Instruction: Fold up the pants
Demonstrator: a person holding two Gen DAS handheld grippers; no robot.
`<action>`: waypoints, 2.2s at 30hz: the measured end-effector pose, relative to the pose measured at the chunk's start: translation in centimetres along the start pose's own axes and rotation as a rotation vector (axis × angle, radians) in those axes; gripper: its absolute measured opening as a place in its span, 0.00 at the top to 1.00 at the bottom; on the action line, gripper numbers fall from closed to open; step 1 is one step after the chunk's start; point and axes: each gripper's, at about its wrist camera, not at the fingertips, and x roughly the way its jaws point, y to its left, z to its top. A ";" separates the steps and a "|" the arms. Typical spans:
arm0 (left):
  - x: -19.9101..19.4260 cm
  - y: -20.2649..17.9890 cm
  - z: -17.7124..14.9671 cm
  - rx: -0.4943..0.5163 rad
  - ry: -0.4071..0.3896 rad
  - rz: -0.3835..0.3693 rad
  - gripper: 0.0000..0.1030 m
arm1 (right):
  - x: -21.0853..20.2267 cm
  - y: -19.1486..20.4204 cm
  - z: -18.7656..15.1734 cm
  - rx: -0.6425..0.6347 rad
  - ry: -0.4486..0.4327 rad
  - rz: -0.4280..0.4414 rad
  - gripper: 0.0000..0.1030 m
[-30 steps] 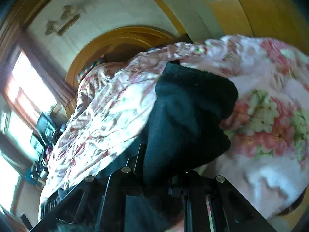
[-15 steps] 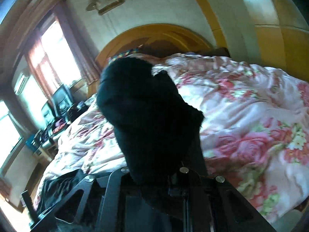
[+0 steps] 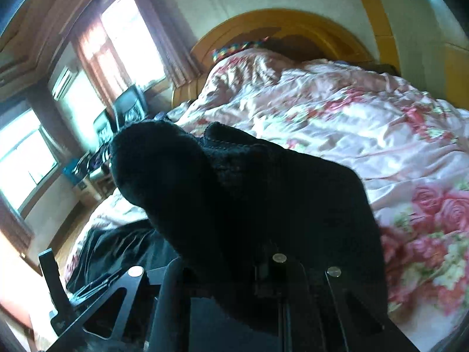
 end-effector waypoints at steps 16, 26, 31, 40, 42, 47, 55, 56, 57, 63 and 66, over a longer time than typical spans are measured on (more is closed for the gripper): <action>0.2 -0.2 -0.2 -0.024 0.006 -0.133 0.32 | 6.7 4.6 -7.0 -0.304 0.201 -0.015 0.52; 0.1 -1.9 -0.3 -0.058 0.032 -0.400 0.32 | 1.5 4.1 -9.1 -0.327 0.189 0.215 0.23; -1.2 -5.1 -0.1 -0.005 0.014 -0.496 0.26 | -1.0 0.2 -6.1 -0.168 0.023 0.146 0.36; 1.3 -10.6 -0.8 0.068 0.132 -0.438 0.32 | -0.5 -6.1 -4.1 -0.007 -0.012 -0.083 0.55; 2.5 -10.6 -1.3 0.046 0.174 -0.404 0.73 | -0.2 -7.0 -4.3 0.001 0.007 -0.090 0.57; 1.8 -9.9 -2.0 0.052 0.150 -0.404 0.82 | 0.5 -7.5 -4.8 0.011 0.042 -0.081 0.57; -0.1 -9.9 -2.3 0.105 0.071 -0.345 0.84 | 0.9 -7.0 -5.1 -0.016 0.068 -0.081 0.58; 0.7 -9.9 -2.8 0.127 0.095 -0.302 0.84 | 1.2 -7.0 -5.2 -0.022 0.083 -0.085 0.58; 1.5 -9.8 -3.3 0.136 0.120 -0.291 0.83 | 1.7 -6.9 -5.5 -0.036 0.107 -0.095 0.58; 1.2 -9.5 -3.5 0.166 0.114 -0.293 0.74 | 2.5 -6.0 -6.3 -0.120 0.124 -0.153 0.56; 0.4 -8.2 -2.6 0.108 0.106 -0.289 0.63 | 1.7 -5.7 -6.2 -0.123 0.088 -0.148 0.55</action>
